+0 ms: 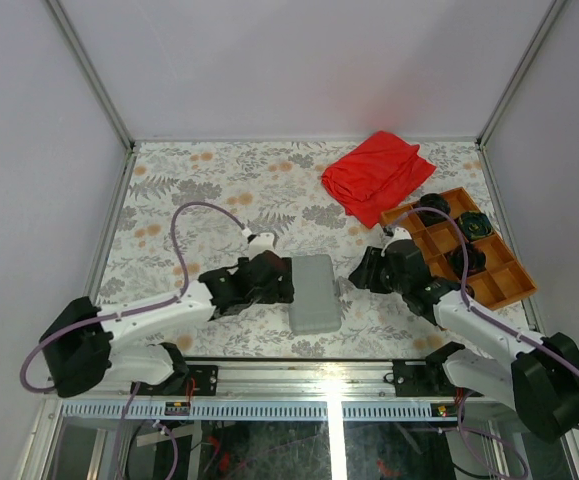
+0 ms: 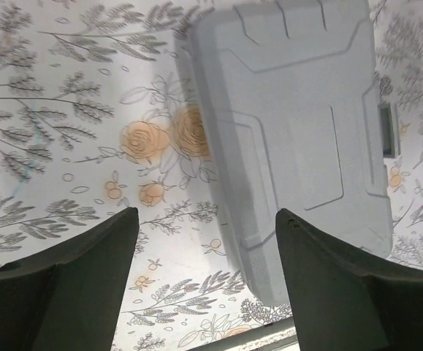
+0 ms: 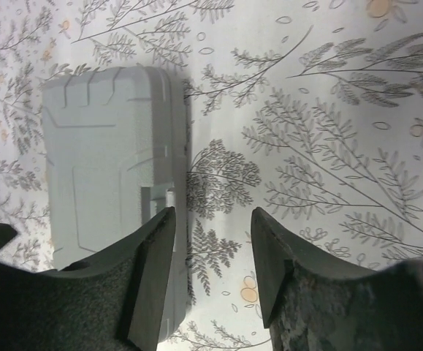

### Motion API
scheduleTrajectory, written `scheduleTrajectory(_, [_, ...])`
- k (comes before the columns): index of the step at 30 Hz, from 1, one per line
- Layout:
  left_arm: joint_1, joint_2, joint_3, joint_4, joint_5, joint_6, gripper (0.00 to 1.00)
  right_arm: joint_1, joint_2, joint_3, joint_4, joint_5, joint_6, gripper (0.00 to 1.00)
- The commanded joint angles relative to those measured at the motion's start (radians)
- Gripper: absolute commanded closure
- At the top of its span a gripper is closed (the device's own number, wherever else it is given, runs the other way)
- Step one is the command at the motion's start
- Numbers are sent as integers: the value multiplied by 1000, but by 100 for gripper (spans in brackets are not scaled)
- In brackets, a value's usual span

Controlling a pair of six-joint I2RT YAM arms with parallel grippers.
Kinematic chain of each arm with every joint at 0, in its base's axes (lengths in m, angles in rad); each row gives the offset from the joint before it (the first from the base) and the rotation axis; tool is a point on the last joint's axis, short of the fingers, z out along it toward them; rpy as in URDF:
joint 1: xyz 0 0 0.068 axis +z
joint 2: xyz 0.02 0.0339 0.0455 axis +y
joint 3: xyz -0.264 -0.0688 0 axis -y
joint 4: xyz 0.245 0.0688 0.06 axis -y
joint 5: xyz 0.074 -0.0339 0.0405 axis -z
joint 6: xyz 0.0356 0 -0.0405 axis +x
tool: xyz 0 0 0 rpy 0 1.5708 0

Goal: Sort the tools into containers
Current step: Close the storage box at the center of the board.

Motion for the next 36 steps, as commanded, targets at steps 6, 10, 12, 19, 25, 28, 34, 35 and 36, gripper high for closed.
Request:
scheduleTrajectory(6, [126, -204, -144, 186, 124, -16, 21, 6, -60, 75, -82, 148, -67, 43])
scheduleTrajectory(10, [159, -226, -191, 227, 161, -30, 20, 6, -90, 64, -70, 122, -86, 34])
scheduleTrajectory(12, [174, -223, -210, 247, 182, -39, 19, 6, -95, 73, -75, 78, -97, 32])
scheduleTrajectory(19, [204, -187, -231, 313, 250, -60, 18, 6, -54, 76, -24, -52, -21, 19])
scheduleTrajectory(25, [204, -141, -255, 403, 297, -96, 18, 7, 31, 67, 77, -198, 21, 23])
scheduleTrajectory(28, [204, -94, -264, 441, 322, -109, 19, 8, 75, 69, 86, -206, 25, 25])
scheduleTrajectory(34, [204, 5, -237, 480, 372, -125, 20, 19, 139, 55, 134, -230, 29, 26])
scheduleTrajectory(35, [204, 17, -233, 481, 373, -127, 20, 21, 146, 55, 142, -234, 29, 26])
scheduleTrajectory(36, [205, 27, -231, 478, 372, -128, 21, 24, 151, 55, 149, -239, 29, 26])
